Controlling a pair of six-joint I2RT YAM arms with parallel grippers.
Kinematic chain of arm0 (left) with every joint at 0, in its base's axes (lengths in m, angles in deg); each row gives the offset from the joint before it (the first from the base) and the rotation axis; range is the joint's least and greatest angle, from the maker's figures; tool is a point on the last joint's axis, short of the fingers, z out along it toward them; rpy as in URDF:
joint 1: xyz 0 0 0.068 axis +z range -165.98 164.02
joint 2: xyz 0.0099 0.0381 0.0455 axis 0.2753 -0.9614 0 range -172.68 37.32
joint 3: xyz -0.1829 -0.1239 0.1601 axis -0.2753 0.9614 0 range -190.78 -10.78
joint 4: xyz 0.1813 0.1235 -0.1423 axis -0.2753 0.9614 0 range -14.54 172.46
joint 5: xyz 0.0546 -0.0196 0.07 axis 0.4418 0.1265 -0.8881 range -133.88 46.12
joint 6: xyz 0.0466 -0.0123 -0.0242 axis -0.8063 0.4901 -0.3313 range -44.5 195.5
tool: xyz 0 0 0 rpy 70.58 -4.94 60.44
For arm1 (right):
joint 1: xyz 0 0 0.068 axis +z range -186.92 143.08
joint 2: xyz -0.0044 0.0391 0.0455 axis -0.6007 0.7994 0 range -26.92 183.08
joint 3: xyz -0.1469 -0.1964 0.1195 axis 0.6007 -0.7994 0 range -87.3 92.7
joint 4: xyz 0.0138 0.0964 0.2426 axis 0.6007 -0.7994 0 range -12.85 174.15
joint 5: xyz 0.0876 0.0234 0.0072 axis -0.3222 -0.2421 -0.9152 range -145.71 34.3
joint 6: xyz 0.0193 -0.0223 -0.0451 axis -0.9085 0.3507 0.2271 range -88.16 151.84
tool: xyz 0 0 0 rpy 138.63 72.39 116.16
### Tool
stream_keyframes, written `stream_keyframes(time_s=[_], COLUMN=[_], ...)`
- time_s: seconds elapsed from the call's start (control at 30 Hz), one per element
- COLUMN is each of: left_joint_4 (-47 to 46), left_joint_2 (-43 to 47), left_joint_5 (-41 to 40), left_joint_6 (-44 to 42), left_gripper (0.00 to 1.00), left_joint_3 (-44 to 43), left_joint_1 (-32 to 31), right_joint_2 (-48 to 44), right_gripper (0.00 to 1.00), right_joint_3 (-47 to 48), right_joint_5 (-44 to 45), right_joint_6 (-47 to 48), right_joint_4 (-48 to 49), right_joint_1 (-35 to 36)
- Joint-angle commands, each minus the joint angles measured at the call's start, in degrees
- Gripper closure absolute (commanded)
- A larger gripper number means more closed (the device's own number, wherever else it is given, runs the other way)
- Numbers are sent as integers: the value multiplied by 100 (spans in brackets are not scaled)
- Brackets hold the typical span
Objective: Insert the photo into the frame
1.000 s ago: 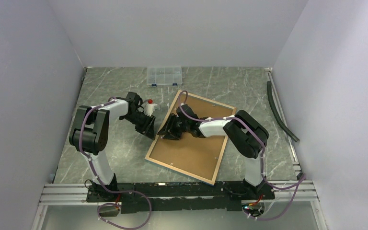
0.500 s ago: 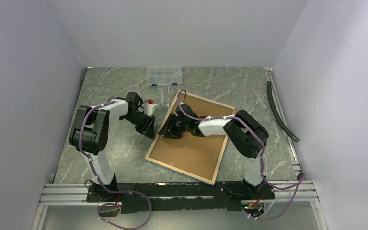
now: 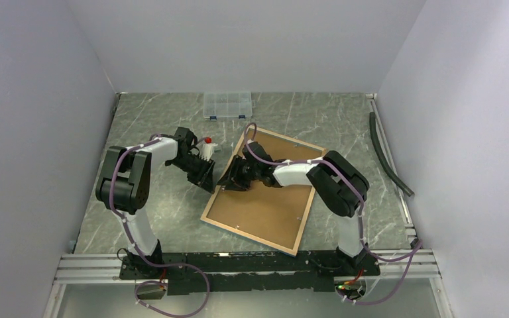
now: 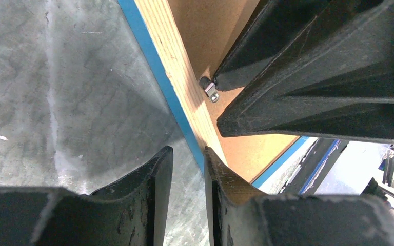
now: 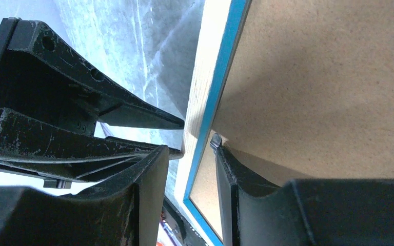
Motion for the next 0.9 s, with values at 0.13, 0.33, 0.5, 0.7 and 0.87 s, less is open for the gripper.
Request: stream_keyframes(time_s=[0.13, 0.33, 0.5, 0.7, 0.87], left_joint_4=[-47, -39, -30, -23, 1], left_joint_2=[11, 6, -3, -4, 23], left_joint_5=[-178, -171, -187, -183, -200], left_joint_6=[-214, -224, -246, -237, -244], left_gripper=[67, 67, 68, 68, 69], left_joint_3=[20, 5, -3, -27, -36], left_joint_1=[-85, -85, -85, -85, -85], right_joint_2=[213, 294, 344, 442, 490], right_gripper=[58, 59, 60, 61, 61], right_joint_3=[168, 229, 265, 326, 349], right_joint_5=[-32, -124, -222, -355, -426], right_joint_6=[99, 90, 80, 80, 64], right_joint_4=[306, 359, 431, 497, 563], right_joint_1=[-25, -10, 1, 14, 27])
